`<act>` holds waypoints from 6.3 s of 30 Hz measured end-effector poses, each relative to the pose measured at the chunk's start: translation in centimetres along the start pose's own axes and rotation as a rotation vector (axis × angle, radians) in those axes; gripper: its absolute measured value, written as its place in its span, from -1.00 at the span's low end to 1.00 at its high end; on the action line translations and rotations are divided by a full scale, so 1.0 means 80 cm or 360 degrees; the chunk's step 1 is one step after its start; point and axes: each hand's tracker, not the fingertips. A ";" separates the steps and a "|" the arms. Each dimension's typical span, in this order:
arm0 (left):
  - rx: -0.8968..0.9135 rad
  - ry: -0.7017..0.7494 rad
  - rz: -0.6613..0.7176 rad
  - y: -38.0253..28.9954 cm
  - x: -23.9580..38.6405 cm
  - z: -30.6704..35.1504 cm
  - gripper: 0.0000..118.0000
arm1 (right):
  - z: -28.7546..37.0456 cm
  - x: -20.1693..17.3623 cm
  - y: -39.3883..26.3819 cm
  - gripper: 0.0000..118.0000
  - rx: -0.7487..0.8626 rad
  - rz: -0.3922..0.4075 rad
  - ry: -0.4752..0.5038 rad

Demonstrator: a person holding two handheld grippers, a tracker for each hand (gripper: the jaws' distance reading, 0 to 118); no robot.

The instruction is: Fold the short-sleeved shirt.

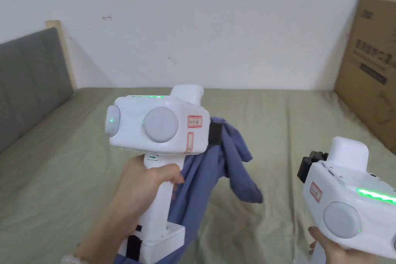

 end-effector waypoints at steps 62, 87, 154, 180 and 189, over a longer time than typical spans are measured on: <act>-0.0687 0.0539 0.0419 -0.215 -0.222 -0.160 -0.93 | -0.134 0.073 -0.091 -0.85 -0.0765 0.0229 -0.0008; -0.0598 0.0515 0.0398 -0.183 -0.209 -0.106 -0.93 | -0.330 0.050 -0.069 -0.94 -0.1306 0.0428 0.0290; 0.0428 0.0899 0.0053 0.352 -0.381 -0.166 -0.94 | -0.391 -0.035 0.458 -0.95 -0.0189 0.0173 0.0014; -0.0455 0.0796 0.0267 -0.048 -0.419 -0.231 -0.94 | -0.394 0.074 0.018 -0.95 -0.1158 0.0202 0.0016; -0.0539 0.0825 0.0276 -0.172 -0.340 -0.057 -0.94 | -0.172 0.108 -0.066 -0.95 -0.1257 0.0163 0.0058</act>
